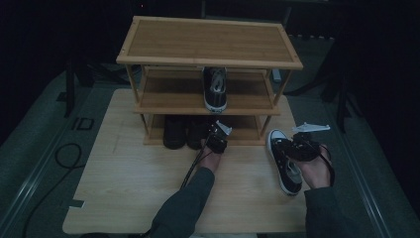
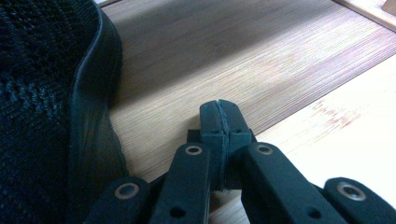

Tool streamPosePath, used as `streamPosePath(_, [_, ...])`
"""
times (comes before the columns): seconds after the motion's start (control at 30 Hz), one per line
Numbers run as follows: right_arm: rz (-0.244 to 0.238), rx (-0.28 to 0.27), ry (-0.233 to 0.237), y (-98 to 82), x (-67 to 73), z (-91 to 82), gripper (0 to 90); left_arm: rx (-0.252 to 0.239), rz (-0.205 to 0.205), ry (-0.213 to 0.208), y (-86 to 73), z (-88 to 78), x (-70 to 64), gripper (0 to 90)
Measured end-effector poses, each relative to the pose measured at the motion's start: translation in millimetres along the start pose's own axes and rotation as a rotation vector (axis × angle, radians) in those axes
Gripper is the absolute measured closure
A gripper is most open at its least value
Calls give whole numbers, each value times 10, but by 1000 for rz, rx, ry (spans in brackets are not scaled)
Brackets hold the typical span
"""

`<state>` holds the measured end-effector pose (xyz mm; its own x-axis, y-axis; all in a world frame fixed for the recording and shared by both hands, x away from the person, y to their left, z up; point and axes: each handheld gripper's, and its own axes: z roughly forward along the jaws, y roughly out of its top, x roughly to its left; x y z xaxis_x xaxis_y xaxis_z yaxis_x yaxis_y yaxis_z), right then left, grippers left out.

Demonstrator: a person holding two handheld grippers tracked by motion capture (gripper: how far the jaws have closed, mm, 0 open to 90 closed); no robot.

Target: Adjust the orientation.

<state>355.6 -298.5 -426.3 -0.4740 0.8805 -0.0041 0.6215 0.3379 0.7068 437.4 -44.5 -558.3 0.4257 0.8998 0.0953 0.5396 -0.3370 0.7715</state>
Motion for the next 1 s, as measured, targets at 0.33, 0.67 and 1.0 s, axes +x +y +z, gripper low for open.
streamPosePath(0.33, [51, 54, -65, -183, -119, 41, 753, 0, 1, 2, 0, -1, -1, 900])
streamPosePath(0.67, [81, 80, -106, -264, -212, 125, 730, 0, 4, 3, 0, -1, -3, 900])
streamPosePath(1.0, [116, 160, -96, -299, -265, 343, 743, 0, 3, 3, 0, -1, -3, 900])
